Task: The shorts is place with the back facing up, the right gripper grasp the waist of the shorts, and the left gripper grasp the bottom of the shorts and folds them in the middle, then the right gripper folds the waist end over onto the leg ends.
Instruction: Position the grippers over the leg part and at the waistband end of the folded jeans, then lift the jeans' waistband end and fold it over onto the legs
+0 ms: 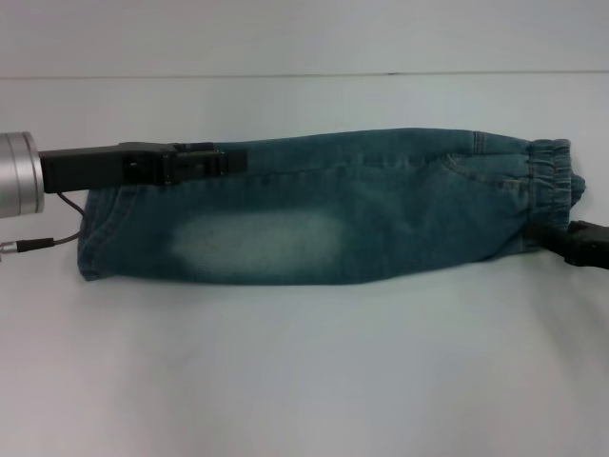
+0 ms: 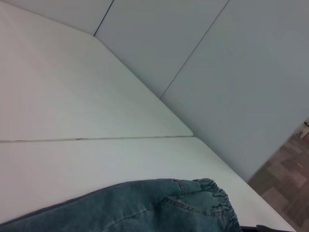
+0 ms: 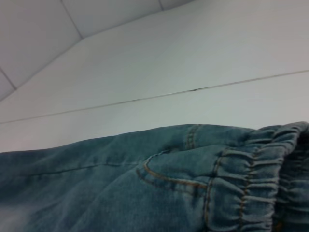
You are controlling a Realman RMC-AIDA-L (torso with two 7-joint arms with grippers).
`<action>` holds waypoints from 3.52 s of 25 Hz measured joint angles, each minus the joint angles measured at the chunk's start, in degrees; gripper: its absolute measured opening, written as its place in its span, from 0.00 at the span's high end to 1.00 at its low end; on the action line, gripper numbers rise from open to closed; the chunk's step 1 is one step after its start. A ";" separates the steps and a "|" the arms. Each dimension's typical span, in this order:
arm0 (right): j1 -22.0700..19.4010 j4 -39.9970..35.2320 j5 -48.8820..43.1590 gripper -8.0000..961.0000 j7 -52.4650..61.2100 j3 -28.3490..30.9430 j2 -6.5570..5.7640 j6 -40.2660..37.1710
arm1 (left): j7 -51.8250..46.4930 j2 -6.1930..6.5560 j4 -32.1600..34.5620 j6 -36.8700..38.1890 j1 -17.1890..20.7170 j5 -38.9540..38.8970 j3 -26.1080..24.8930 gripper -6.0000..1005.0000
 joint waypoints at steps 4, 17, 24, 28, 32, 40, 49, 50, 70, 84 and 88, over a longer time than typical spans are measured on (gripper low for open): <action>0.17 0.00 0.00 0.48 0.26 0.09 -0.15 1.11 | 0.00 0.05 -0.11 0.00 0.00 0.07 0.00 0.24; 0.19 -0.36 0.35 0.93 0.86 0.32 -0.21 1.33 | -0.99 -0.41 -0.18 0.49 -0.20 -0.09 0.48 0.24; 0.03 -0.63 0.45 0.93 0.90 1.71 0.39 0.84 | -1.25 -1.22 -1.01 0.36 -0.57 -1.19 0.88 0.24; 0.01 -1.35 0.51 0.93 0.93 2.44 0.67 -0.36 | -0.46 -1.25 -4.13 -1.11 -0.91 -3.32 1.70 0.24; 0.00 -2.87 0.55 0.93 1.38 3.55 1.07 -1.98 | -0.08 -1.30 -5.37 -3.87 -1.01 -3.71 4.77 0.24; -1.04 -4.64 1.21 0.93 2.45 4.43 1.18 -3.63 | 0.99 -1.51 -8.40 -8.18 -1.64 -8.04 10.72 0.24; -1.59 -8.17 1.34 0.93 4.34 4.73 1.19 -7.47 | 1.24 -1.86 -11.29 -17.46 -1.52 -14.40 23.57 0.25; -1.58 -8.43 1.35 0.93 4.55 4.62 1.19 -7.82 | 1.24 -1.86 -11.29 -17.46 -1.52 -14.40 23.57 0.25; -0.49 -12.88 1.17 0.93 7.72 4.02 1.23 -11.40 | 0.56 -1.95 -17.23 -42.00 -5.65 -22.12 45.16 0.64; 0.20 -21.14 1.33 0.93 12.94 2.14 1.68 -15.46 | -2.12 -1.95 -20.69 -48.41 -7.99 -23.24 53.56 1.00; 0.71 -25.05 1.34 0.93 15.83 0.00 1.74 -15.70 | -2.91 -1.95 -20.63 -47.48 -8.51 -23.22 55.94 0.99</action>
